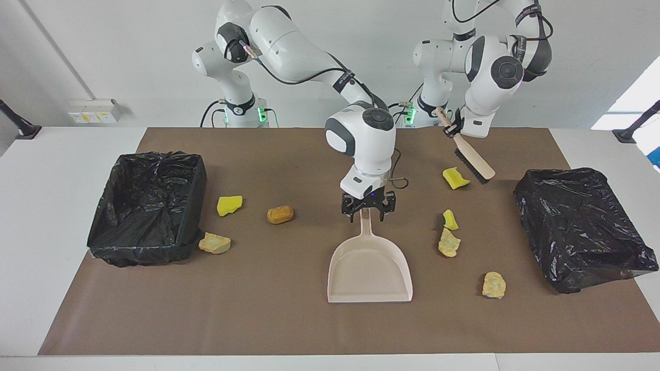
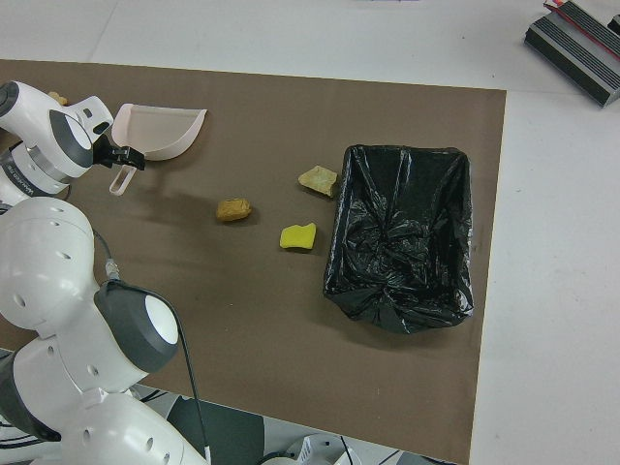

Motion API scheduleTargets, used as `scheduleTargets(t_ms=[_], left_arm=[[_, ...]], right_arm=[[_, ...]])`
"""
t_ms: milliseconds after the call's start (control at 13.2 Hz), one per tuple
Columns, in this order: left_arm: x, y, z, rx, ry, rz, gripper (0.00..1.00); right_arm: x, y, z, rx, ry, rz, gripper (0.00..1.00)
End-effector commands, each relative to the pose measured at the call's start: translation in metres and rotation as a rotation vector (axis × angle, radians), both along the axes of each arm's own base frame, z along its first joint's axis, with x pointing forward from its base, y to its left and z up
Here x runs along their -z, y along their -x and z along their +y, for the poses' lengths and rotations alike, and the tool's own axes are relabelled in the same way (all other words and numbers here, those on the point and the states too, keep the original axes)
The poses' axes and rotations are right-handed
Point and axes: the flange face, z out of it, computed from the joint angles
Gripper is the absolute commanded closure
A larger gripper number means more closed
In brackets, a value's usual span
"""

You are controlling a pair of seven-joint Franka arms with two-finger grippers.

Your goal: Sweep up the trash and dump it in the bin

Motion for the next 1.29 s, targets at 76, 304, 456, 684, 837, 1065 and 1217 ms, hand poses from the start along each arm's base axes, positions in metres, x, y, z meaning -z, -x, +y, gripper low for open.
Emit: scheduleTargets(t_ms=[76,304,456,684,837,1065,1217], left_arm=[[0.029,0.038,-0.007,-0.041,-0.067,0.027,1.00],[0.061,0.043,-0.024,-0.061,-0.083,-0.014,1.00],[0.067,0.021,-0.032,-0.061,-0.052,-0.073,1.00],[0.072,-0.041,-0.050,-0.053,-0.015,-0.147,1.00],[0.054,-0.087,-0.060,-0.038,0.009,-0.191,1.00],[0.050,-0.100,-0.054,0.059,0.033,-0.187,1.00],[0.039,-0.104,-0.041,0.147,-0.002,-0.194,1.00]], right_arm=[[0.001,0.003,0.001,-0.005,0.021,-0.011,0.34],[0.005,0.018,-0.005,-0.013,0.045,0.019,0.38],[0.006,0.025,0.001,-0.024,0.052,0.025,0.42],[0.006,0.026,0.000,-0.023,0.059,0.036,0.87],[-0.002,0.026,-0.003,-0.016,0.055,0.047,1.00],[-0.023,0.017,-0.031,-0.093,0.100,0.087,1.00],[-0.039,0.007,-0.051,-0.155,0.065,0.126,1.00]])
